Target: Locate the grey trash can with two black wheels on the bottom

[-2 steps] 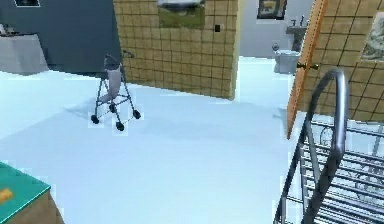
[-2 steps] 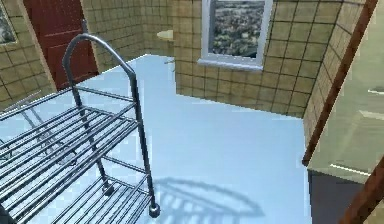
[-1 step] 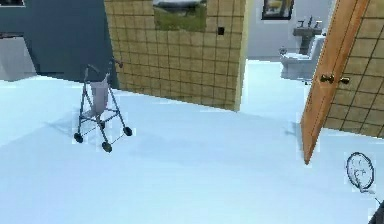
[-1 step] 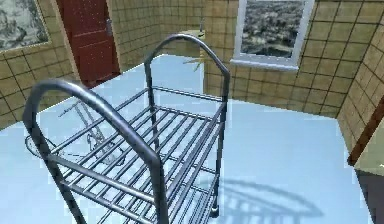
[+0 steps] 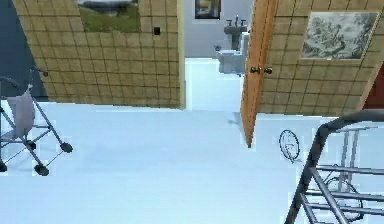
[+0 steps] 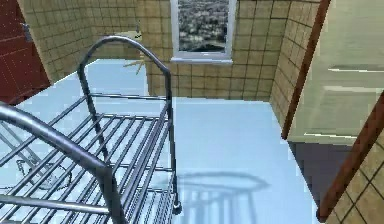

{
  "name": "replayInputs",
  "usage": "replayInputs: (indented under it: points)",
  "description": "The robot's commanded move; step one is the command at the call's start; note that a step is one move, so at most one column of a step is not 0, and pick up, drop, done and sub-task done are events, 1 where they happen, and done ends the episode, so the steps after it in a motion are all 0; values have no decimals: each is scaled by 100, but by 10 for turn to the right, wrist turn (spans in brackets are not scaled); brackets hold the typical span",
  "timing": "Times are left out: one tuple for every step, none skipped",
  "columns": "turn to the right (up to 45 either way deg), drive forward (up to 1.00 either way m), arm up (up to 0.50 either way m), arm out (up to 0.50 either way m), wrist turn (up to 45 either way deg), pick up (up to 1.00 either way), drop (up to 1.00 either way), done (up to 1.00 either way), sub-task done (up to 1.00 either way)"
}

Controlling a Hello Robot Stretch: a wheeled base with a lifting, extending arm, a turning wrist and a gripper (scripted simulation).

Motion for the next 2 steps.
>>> replayInputs:
  points:
    - [0,100,0,0,0,0,0,0,0]
    - [0,100,0,0,0,0,0,0,0]
